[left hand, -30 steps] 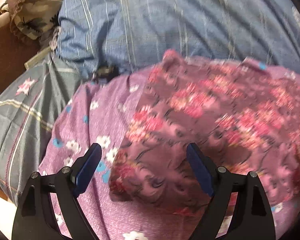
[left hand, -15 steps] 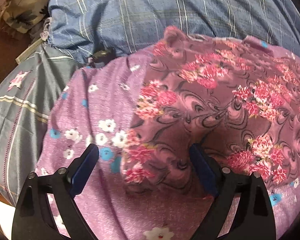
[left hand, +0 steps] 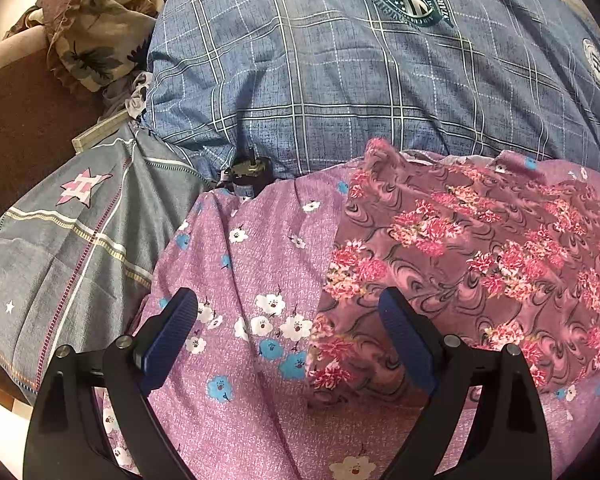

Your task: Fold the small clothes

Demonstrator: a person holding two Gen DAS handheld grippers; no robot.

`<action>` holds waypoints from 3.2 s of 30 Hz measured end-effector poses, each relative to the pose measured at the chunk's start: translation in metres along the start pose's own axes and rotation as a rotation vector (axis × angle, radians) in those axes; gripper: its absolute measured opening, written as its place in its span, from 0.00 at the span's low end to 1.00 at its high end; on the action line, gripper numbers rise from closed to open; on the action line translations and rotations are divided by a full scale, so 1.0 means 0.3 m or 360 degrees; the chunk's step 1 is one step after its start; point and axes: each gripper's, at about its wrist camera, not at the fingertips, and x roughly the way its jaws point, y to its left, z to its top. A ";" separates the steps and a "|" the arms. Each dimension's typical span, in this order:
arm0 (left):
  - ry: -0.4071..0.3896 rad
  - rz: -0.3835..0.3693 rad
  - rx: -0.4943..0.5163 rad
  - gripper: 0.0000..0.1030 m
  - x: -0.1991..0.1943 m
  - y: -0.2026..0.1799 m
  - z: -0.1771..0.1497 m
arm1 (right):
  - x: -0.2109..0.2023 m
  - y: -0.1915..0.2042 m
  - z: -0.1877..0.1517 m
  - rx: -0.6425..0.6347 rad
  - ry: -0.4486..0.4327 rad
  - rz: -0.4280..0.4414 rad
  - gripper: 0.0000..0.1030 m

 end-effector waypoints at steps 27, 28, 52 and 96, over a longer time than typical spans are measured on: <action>0.0019 -0.0001 -0.0006 0.90 0.014 -0.021 -0.003 | 0.042 0.128 -0.020 -0.0132 0.0046 -0.0033 0.61; 0.0018 -0.0002 -0.0004 0.90 0.014 -0.025 -0.003 | 0.040 0.127 -0.021 -0.0135 0.0045 -0.0035 0.61; -0.0011 -0.0145 0.0084 0.90 -0.037 -0.237 0.006 | 0.070 0.185 -0.034 -0.0161 0.0088 -0.0207 0.61; 0.0002 -0.0123 0.0121 0.90 -0.018 -0.270 -0.001 | 0.071 0.187 -0.032 -0.0221 0.0055 -0.0319 0.61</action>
